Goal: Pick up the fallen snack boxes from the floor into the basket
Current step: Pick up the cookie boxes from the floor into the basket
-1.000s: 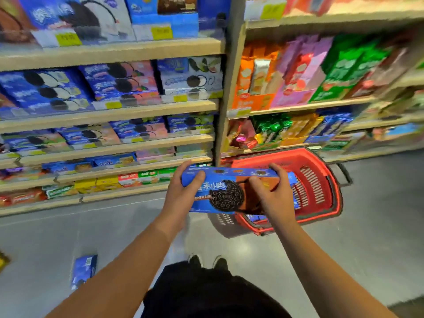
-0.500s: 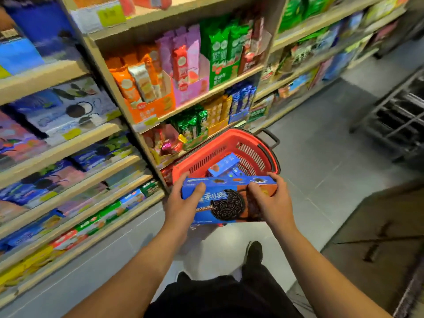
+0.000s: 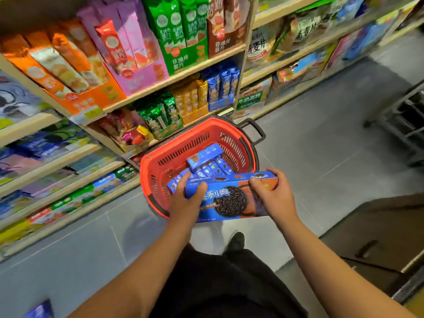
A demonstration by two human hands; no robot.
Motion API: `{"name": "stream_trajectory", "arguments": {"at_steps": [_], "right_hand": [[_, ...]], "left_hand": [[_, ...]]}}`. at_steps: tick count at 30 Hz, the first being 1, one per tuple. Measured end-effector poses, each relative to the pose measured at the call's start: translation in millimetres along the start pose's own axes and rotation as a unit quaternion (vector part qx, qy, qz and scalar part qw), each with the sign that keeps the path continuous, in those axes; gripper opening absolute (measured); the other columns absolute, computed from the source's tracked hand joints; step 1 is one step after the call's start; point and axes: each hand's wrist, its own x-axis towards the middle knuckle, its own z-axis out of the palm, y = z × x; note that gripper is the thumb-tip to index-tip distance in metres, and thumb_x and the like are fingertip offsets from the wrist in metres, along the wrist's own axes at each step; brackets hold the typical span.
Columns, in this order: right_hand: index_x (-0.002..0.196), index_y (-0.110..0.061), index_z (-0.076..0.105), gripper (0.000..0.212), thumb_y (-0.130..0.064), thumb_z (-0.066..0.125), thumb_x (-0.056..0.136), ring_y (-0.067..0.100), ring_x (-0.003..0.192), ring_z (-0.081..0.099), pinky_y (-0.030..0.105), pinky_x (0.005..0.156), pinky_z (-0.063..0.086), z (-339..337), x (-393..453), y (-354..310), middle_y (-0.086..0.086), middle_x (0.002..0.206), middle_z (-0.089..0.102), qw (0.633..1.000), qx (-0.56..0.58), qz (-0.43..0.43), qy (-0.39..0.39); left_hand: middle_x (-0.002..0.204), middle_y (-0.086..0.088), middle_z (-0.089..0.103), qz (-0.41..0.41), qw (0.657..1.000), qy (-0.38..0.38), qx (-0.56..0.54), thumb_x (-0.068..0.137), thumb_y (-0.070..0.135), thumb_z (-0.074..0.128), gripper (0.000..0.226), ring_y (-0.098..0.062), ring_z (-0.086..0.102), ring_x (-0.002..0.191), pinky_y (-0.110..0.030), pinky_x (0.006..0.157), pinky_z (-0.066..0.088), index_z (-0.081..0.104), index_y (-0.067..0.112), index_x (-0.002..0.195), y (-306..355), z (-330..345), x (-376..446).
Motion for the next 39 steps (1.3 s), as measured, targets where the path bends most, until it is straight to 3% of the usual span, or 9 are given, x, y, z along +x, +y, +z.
{"name": "stream_trajectory", "arguments": {"at_steps": [5, 9, 13, 15, 18, 21, 27, 32, 39], "right_hand": [[0.125, -0.026, 0.052, 0.054, -0.035, 0.078, 0.079, -0.006, 0.084, 0.059, 0.019, 0.072, 0.046, 9, 56, -9, -0.018, 0.095, 0.060, 0.998, -0.025, -0.003, -0.055], [0.128, -0.021, 0.052, 0.070, -0.047, 0.079, 0.069, 0.002, 0.089, 0.063, 0.021, 0.079, 0.047, 32, 100, -22, -0.010, 0.101, 0.064, 0.994, -0.065, -0.007, -0.086], [0.128, -0.017, 0.054, 0.060, -0.040, 0.079, 0.078, 0.010, 0.093, 0.063, 0.023, 0.081, 0.045, 57, 145, -31, -0.002, 0.109, 0.067, 0.985, -0.115, 0.003, -0.129], [0.127, -0.019, 0.055, 0.058, -0.040, 0.078, 0.079, 0.011, 0.096, 0.065, 0.027, 0.085, 0.049, 67, 164, -32, -0.006, 0.107, 0.067, 0.980, -0.135, 0.007, -0.146], [0.118, -0.025, 0.059, 0.050, -0.043, 0.079, 0.076, 0.008, 0.094, 0.067, 0.028, 0.088, 0.054, 87, 194, -26, -0.013, 0.101, 0.069, 0.969, -0.165, 0.001, -0.182], [0.107, -0.035, 0.059, 0.035, -0.032, 0.079, 0.079, 0.000, 0.090, 0.067, 0.025, 0.086, 0.053, 110, 221, -14, -0.018, 0.099, 0.069, 0.960, -0.183, -0.001, -0.210], [0.112, -0.020, 0.064, 0.040, -0.029, 0.079, 0.077, -0.012, 0.075, 0.061, 0.014, 0.077, 0.049, 167, 298, 52, -0.016, 0.092, 0.070, 0.929, -0.254, -0.049, -0.263], [0.110, -0.027, 0.059, 0.042, -0.026, 0.082, 0.075, -0.024, 0.068, 0.053, 0.005, 0.070, 0.044, 217, 367, 143, -0.026, 0.086, 0.061, 0.911, -0.292, -0.060, -0.284], [0.116, -0.017, 0.061, 0.056, -0.028, 0.081, 0.065, 0.001, 0.082, 0.062, 0.024, 0.081, 0.053, 277, 450, 262, -0.014, 0.096, 0.066, 0.914, -0.306, -0.089, -0.252]], "left_hand": [[0.133, 0.009, 0.052, -0.022, 0.998, 0.061, -0.007, 0.072, 0.056, 0.071, 0.071, -0.017, 0.059, 0.115, -0.045, 0.095, 0.051, 0.043, 0.041, 0.135, -2, 23, 33], [0.123, 0.004, 0.061, -0.051, 0.995, 0.085, -0.032, 0.067, 0.061, 0.070, 0.075, -0.014, 0.062, 0.106, -0.044, 0.093, 0.052, 0.047, 0.030, 0.131, -2, 30, 70], [0.091, 0.018, 0.066, -0.052, 0.992, 0.117, -0.010, 0.069, 0.055, 0.064, 0.031, -0.004, 0.063, 0.088, -0.034, 0.087, 0.049, 0.057, 0.048, 0.099, -6, 34, 110], [0.093, 0.025, 0.062, -0.041, 0.990, 0.136, 0.013, 0.077, 0.048, 0.065, 0.019, 0.003, 0.059, 0.094, -0.028, 0.089, 0.044, 0.057, 0.051, 0.094, -11, 35, 128], [0.111, 0.016, 0.056, -0.058, 0.985, 0.157, 0.036, 0.072, 0.057, 0.062, 0.054, -0.007, 0.053, 0.112, -0.030, 0.102, 0.040, 0.055, 0.036, 0.121, -29, 32, 157], [0.117, 0.007, 0.061, -0.081, 0.982, 0.156, 0.073, 0.070, 0.064, 0.059, 0.061, -0.012, 0.057, 0.112, -0.038, 0.101, 0.044, 0.053, 0.035, 0.123, -59, 30, 182], [0.134, 0.006, 0.056, -0.121, 0.975, 0.171, 0.076, 0.075, 0.060, 0.061, 0.070, -0.011, 0.053, 0.124, -0.036, 0.106, 0.041, 0.044, 0.034, 0.137, -131, 41, 243], [0.130, 0.005, 0.060, -0.137, 0.968, 0.174, 0.116, 0.074, 0.058, 0.059, 0.078, -0.015, 0.058, 0.117, -0.034, 0.099, 0.045, 0.039, 0.029, 0.143, -217, 59, 315], [0.145, -0.006, 0.046, -0.110, 0.966, 0.185, 0.145, 0.082, 0.036, 0.067, 0.078, -0.018, 0.048, 0.129, -0.027, 0.107, 0.035, 0.032, 0.013, 0.148, -329, 94, 417]]}}
